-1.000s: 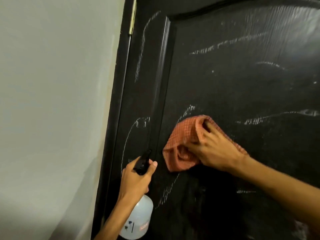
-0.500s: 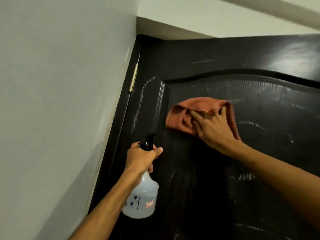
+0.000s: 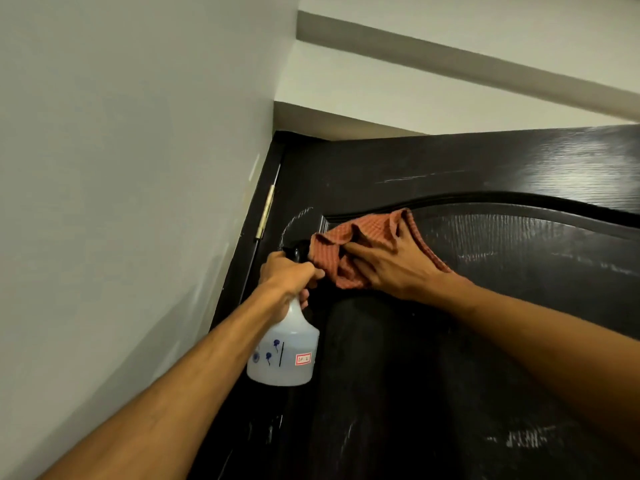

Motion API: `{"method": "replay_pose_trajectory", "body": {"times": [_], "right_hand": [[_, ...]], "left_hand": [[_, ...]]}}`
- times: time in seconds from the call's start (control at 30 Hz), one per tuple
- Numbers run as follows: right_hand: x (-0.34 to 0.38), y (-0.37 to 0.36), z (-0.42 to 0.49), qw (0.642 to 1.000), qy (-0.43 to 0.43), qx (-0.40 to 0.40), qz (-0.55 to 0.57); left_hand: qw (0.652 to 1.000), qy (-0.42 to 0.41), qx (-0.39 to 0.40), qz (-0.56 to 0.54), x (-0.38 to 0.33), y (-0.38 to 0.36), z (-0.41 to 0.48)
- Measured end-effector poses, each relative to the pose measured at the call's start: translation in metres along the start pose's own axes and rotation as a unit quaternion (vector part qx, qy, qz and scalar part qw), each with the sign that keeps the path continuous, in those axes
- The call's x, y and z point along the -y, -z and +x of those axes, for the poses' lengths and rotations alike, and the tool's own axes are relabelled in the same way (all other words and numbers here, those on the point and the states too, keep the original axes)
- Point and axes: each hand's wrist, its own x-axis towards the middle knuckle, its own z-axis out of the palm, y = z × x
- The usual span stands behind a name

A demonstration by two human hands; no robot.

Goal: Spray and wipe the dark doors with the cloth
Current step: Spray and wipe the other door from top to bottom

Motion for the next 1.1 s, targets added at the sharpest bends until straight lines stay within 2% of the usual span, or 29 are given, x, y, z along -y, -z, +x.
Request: {"method": "replay_pose_trajectory", "body": {"times": [0.07,0.13,0.17,0.3,0.37,0.47,0.5,0.57,0.67,0.7,0.73,0.83,0.87,0.93,1.03,1.1], "right_hand": [[-0.024,0.007,0.014,0.993,-0.117,-0.030,0.014],[-0.035,0.014,0.025,0.967,-0.247,-0.015,0.066],[-0.034,0.013,0.031,0.962,-0.263,-0.014,0.069],[-0.023,0.003,0.057,0.996,-0.087,0.019,0.017],[-0.040,0.003,0.060,0.994,-0.102,0.012,0.021],[-0.061,0.000,0.068,0.969,-0.230,-0.052,0.067],[-0.059,0.002,0.076,0.962,-0.246,-0.063,0.097],[-0.042,0.002,0.094,0.977,-0.189,-0.040,0.095],[-0.029,-0.004,0.113,0.999,-0.032,-0.001,0.040],[-0.039,-0.003,0.119,0.999,-0.019,0.005,0.030],[-0.054,-0.004,0.126,0.999,-0.040,0.005,0.032],[-0.096,0.001,0.145,0.978,-0.193,-0.028,0.070],[-0.098,0.000,0.152,0.974,-0.211,-0.027,0.078],[-0.073,-0.002,0.169,0.982,-0.176,-0.016,0.073],[-0.021,-0.017,0.201,0.995,-0.073,0.025,0.061],[-0.016,-0.021,0.221,0.996,-0.063,0.035,0.060]], "left_hand": [[1.000,-0.006,0.000,0.023,-0.009,-0.002,0.007],[0.999,-0.009,-0.002,0.037,-0.017,-0.004,0.014],[0.999,-0.012,-0.003,0.035,-0.023,-0.004,0.018],[1.000,-0.023,0.005,0.012,-0.048,-0.007,0.031],[1.000,-0.023,0.003,0.018,-0.050,-0.012,0.033],[0.999,-0.023,-0.002,0.033,-0.055,-0.012,0.042],[0.999,-0.033,-0.006,0.034,-0.061,-0.010,0.047],[0.998,-0.050,-0.015,0.035,-0.073,-0.005,0.059],[0.997,-0.057,-0.021,0.043,-0.079,-0.009,0.071],[0.997,-0.053,-0.018,0.050,-0.078,-0.010,0.074],[0.997,-0.046,-0.014,0.057,-0.077,-0.011,0.076],[0.996,-0.040,-0.010,0.077,-0.081,-0.004,0.088],[0.996,-0.044,-0.012,0.079,-0.083,-0.001,0.093],[0.995,-0.057,-0.019,0.077,-0.089,0.004,0.104],[0.996,-0.061,-0.031,0.065,-0.087,0.005,0.119],[0.996,-0.049,-0.040,0.058,-0.083,0.004,0.124]]}}
